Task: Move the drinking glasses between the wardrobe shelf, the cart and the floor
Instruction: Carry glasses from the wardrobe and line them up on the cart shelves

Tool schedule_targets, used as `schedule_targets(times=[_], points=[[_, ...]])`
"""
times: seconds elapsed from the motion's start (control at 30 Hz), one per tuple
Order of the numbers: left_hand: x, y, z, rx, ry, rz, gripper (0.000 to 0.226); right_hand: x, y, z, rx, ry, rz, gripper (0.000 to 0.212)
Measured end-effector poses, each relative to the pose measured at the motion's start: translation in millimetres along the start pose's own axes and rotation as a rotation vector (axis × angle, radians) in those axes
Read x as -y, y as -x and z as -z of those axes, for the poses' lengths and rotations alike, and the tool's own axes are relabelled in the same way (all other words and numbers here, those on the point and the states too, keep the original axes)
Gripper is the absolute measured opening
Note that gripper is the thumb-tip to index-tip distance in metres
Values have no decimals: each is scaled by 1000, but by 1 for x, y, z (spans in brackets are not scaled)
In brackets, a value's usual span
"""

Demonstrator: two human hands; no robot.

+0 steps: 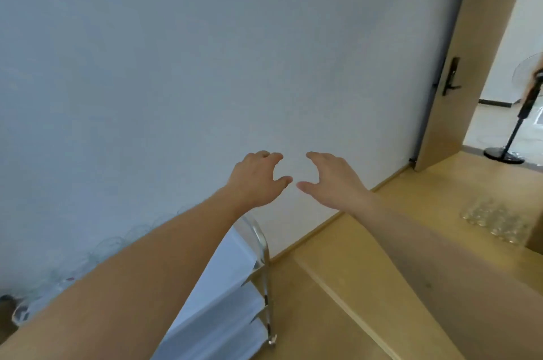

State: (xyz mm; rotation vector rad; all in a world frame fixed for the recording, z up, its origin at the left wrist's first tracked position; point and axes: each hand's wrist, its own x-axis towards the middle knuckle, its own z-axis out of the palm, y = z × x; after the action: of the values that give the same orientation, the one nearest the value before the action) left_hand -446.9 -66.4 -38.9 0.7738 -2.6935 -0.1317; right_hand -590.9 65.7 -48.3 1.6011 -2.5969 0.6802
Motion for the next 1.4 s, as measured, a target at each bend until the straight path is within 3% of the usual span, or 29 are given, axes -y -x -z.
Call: schedule_targets(times=[0.13,0.27,0.57,0.9,1.0,1.4], points=[[-50,-28,12,-59,34,-75,67,-35,16,49,-78,65,-52,79],[-99,-57,3,-23,5,-182,68,-77,25,74,-93,99,-137,81],[-168,-162,-43,33,-14,-428,68,-175,0,89,-124,170,-354,83],[-221,-312,-92,96,198,-613,67,-262,-85,116,-153,289,-585,73],[-241,-350,-112,134,254,-670,68,-287,-100,119,-178,307,-644,79],[-358,-441,-199,205,221,-865,75,-423,-103,138,-247,306,-814,81]])
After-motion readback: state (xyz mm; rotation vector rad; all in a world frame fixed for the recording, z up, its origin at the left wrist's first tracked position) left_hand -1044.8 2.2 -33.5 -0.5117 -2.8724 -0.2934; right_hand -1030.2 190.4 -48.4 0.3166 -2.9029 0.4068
